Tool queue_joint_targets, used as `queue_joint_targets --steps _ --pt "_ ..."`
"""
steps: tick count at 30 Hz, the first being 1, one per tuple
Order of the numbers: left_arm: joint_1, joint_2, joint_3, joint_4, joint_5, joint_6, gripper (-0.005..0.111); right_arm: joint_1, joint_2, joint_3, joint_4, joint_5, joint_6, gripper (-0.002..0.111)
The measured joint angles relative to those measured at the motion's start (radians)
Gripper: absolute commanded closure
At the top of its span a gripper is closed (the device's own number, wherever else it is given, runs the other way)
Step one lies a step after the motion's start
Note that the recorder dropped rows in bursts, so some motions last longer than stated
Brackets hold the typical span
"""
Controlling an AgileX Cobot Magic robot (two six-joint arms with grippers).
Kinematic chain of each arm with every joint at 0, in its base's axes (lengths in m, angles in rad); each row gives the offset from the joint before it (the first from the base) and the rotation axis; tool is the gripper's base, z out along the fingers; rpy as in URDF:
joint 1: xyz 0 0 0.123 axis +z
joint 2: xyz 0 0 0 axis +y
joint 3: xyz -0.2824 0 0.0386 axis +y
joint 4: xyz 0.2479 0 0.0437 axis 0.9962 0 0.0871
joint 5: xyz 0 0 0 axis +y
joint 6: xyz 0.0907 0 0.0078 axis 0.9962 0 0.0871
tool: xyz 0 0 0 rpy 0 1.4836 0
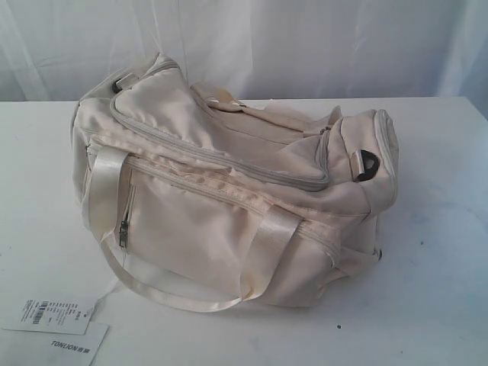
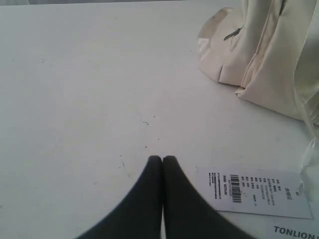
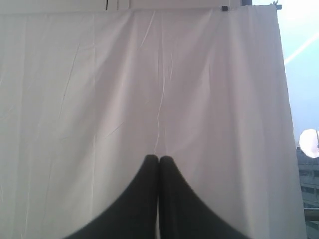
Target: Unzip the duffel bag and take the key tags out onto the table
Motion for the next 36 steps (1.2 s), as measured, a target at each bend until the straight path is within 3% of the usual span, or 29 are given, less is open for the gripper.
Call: queue_joint_targets --steps 6,17,36 --pt "0.0 0.0 0.0 0.0 -0.005 0.021 0.107 0.0 0.0 0.0 0.0 -0.001 0.008 0.108" --pt "0.0 0.0 0.0 0.0 -0.144 0.127 0.107 0.0 0.0 0.0 0.0 0.034 0.01 0.108" --pt "0.0 0.0 0.0 0.0 -0.584 0.121 0.107 0.0 0.0 0.0 0.0 0.096 0.012 0.108"
